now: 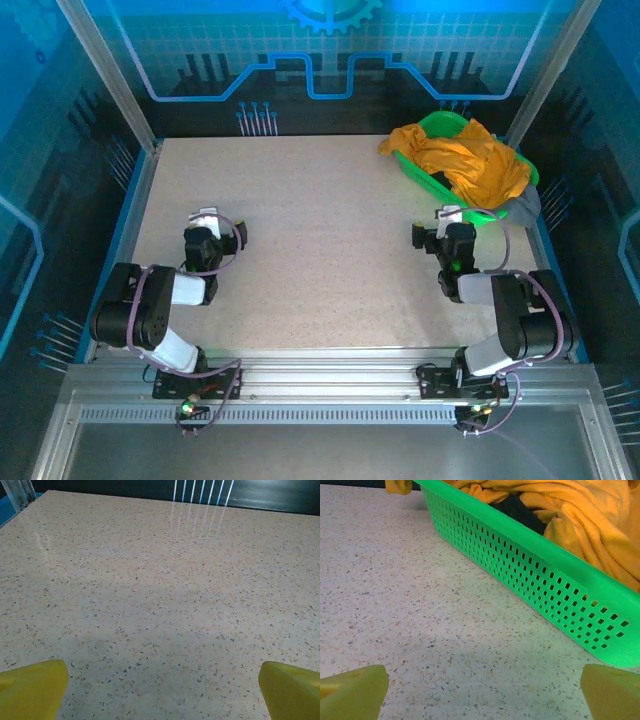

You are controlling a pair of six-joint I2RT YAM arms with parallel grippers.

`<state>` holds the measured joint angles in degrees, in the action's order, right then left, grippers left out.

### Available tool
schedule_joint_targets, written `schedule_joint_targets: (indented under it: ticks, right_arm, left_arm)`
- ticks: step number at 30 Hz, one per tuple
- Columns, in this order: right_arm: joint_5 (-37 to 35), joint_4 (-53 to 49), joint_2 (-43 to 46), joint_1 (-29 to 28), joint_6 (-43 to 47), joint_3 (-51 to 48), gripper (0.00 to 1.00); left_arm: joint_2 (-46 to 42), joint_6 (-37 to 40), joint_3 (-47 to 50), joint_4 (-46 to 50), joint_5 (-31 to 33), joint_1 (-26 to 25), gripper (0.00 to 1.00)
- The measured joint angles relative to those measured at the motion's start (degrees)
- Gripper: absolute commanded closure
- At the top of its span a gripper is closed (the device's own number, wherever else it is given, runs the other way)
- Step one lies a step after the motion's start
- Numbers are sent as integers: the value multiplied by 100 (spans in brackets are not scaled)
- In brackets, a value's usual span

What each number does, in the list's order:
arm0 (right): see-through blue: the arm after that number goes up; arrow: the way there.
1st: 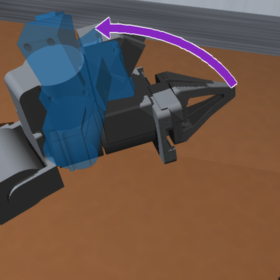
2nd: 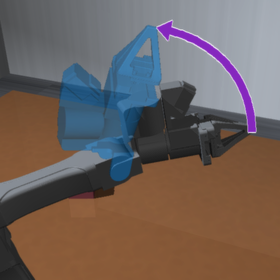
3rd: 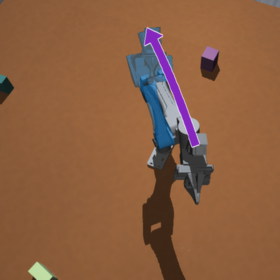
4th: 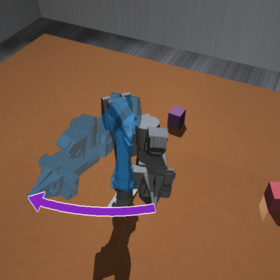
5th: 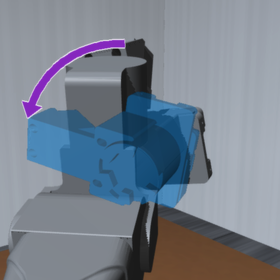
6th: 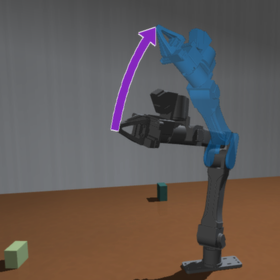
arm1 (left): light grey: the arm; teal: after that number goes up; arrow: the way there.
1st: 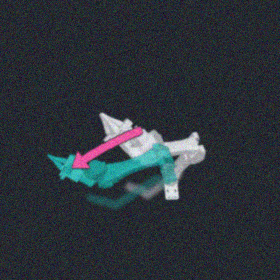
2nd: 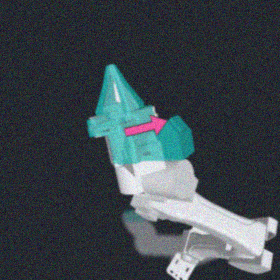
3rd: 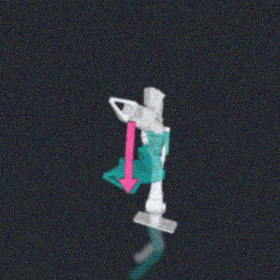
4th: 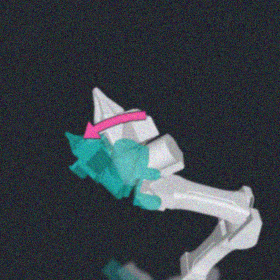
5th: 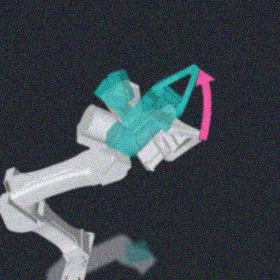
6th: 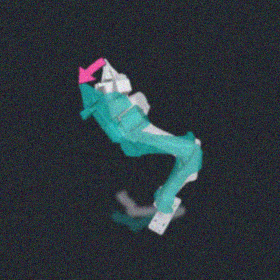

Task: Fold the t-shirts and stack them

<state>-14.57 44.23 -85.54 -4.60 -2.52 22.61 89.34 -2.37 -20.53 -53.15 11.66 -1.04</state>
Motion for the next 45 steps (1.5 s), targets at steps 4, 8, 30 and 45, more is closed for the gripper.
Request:
schedule_joint_targets:
  ticks: [4, 8, 30, 45]
  right_arm:
    - [0, 0, 0, 0, 0, 0, 0]
    - [0, -2, 0, 0, 0, 0, 0]
    - [-457, -48, 155, -337, 125, -50, 0]
    - [7, -6413, -111, 247, -2435, 7281, 3]
  left_arm:
    - [0, 0, 0, 0, 0, 0, 1]
    - [0, -2, 0, 0, 0, 0, 1]
    - [-468, 199, 127, 179, 647, -393, 1]
    - [-1558, -3012, -4194, 4221, 223, -348, 1]
